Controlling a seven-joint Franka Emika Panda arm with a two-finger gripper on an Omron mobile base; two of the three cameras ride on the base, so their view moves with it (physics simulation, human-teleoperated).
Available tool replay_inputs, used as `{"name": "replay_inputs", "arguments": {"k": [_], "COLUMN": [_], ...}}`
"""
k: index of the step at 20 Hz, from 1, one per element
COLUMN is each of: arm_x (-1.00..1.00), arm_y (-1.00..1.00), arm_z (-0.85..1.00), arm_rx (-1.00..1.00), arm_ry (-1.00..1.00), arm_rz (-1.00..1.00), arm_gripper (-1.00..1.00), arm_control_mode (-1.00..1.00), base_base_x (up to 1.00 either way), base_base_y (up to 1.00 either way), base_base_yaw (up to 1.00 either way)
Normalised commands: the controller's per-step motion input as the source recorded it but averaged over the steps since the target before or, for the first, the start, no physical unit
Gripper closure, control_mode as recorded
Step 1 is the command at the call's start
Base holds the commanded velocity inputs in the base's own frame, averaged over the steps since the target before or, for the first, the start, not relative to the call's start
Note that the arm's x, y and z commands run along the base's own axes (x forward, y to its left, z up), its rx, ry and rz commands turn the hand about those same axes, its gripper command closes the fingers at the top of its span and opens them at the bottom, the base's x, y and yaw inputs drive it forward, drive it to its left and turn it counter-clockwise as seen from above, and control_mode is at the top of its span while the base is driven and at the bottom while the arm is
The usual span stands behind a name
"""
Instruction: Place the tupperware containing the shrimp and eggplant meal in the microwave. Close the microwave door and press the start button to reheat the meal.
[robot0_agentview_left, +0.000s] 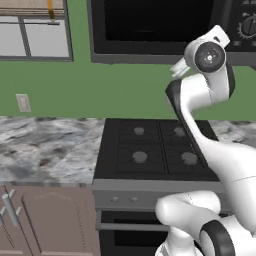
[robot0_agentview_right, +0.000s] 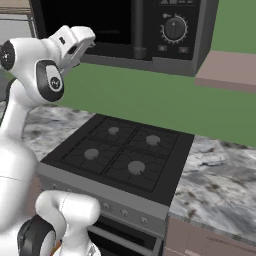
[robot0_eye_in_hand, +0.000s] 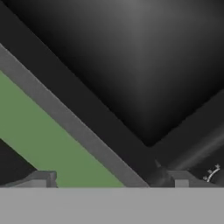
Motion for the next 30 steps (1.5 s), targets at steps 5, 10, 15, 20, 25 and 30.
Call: {"name": "replay_inputs", "arguments": {"k": [5, 10, 15, 20, 25, 30], "arm_x": [-0.25, -0.01, 0.0, -0.04, 0.0, 0.0], "arm_y": [-0.34, -0.21, -0.21, -0.34, -0.6, -0.45], "arm_z": [0.0, 0.0, 0.0, 0.0, 0.0, 0.0], "arm_rx": [0.39, 0.49, 0.59, 0.78, 0.81, 0.6], "arm_ry": [-0.13, -0.16, -0.2, -0.05, 0.0, -0.11], "arm_rz": [0.03, -0.14, -0.29, -0.19, -0.02, 0.01], "arm_gripper": [-1.0, -1.0, -1.0, -1.0, -1.0, -1.0], "arm_control_mode": [-1.0, -1.0, -1.0, -1.0, -1.0, -1.0], "base_base_x": [0.0, 0.0, 0.0, 0.0, 0.0, 0.0], "base_base_y": [0.0, 0.0, 0.0, 0.0, 0.0, 0.0], "base_base_yaw": [0.0, 0.0, 0.0, 0.0, 0.0, 0.0]}}
